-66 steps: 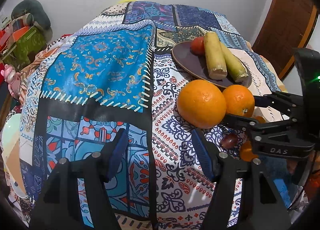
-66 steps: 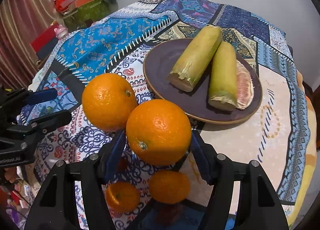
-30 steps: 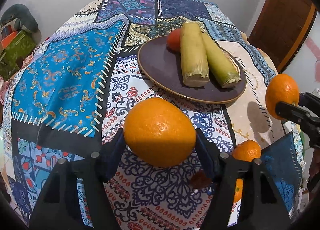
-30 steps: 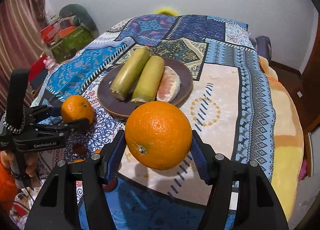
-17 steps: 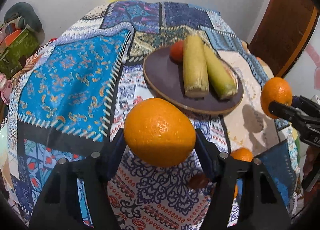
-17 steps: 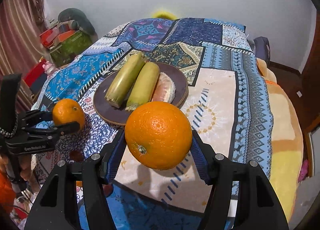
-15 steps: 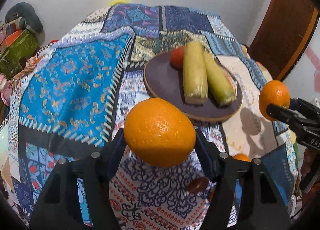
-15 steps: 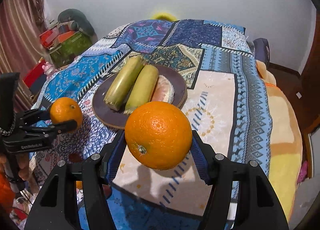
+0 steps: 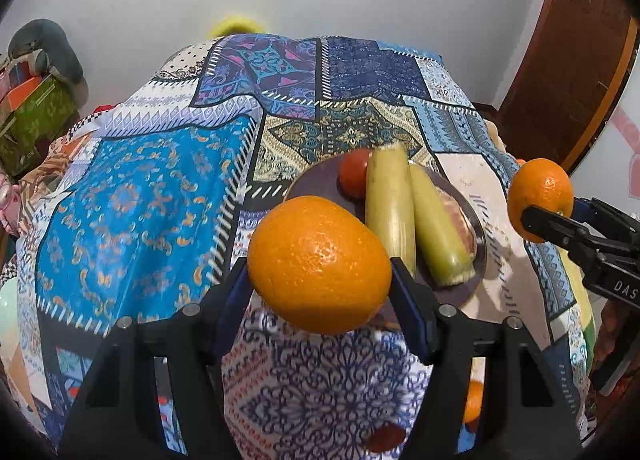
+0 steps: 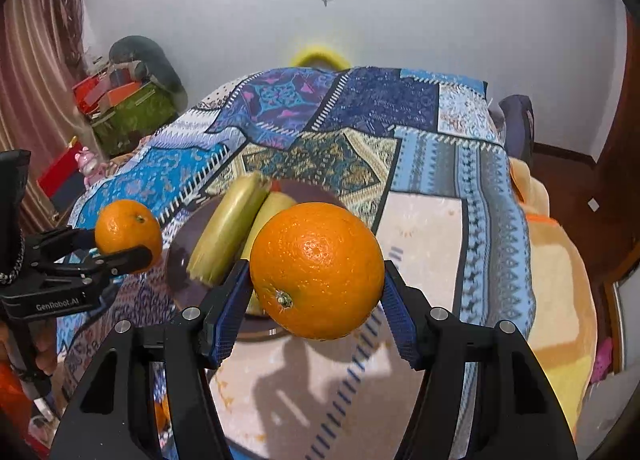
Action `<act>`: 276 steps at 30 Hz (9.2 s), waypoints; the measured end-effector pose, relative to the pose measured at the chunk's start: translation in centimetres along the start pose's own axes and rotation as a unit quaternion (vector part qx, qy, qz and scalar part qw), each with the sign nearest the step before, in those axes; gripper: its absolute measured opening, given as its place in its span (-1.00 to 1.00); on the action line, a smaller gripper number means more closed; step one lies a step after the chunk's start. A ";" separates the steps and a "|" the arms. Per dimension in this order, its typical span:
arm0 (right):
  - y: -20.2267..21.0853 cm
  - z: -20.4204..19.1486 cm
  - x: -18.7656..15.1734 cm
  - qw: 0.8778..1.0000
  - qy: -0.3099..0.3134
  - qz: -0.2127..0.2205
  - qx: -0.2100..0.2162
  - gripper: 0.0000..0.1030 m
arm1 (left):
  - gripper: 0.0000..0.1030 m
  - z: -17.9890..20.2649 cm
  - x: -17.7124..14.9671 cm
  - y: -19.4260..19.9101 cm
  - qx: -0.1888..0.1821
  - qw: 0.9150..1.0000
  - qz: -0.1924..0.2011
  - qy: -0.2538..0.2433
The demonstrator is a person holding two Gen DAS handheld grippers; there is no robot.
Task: Organize fruits
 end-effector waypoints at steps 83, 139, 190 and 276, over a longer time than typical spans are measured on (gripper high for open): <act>-5.0 -3.6 1.0 0.997 0.052 -0.039 0.028 0.25 | 0.65 -2.0 -1.3 2.3 0.021 1.000 0.017 -0.005; -3.3 -3.0 3.8 0.998 0.066 -0.017 0.020 0.23 | 0.65 -5.4 -1.0 4.4 0.035 0.996 0.063 0.045; -10.5 -12.6 0.8 0.980 0.168 -0.085 0.068 0.24 | 0.65 -9.2 -2.2 1.1 0.051 0.995 0.027 0.081; 6.0 -4.1 -9.9 0.997 -0.004 -0.042 0.062 -0.33 | -0.08 6.4 -13.5 6.2 -0.050 0.996 -0.070 -0.017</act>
Point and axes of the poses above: each gripper's, at about its wrist camera, not at the fingertips, and y roughly against the way its jaws point, z to its right, x to its top, the point moved 1 cm from there along -y, roughly the way its jaws point, and after that the axes turned 6 degrees about x, right-handed, at the moved point
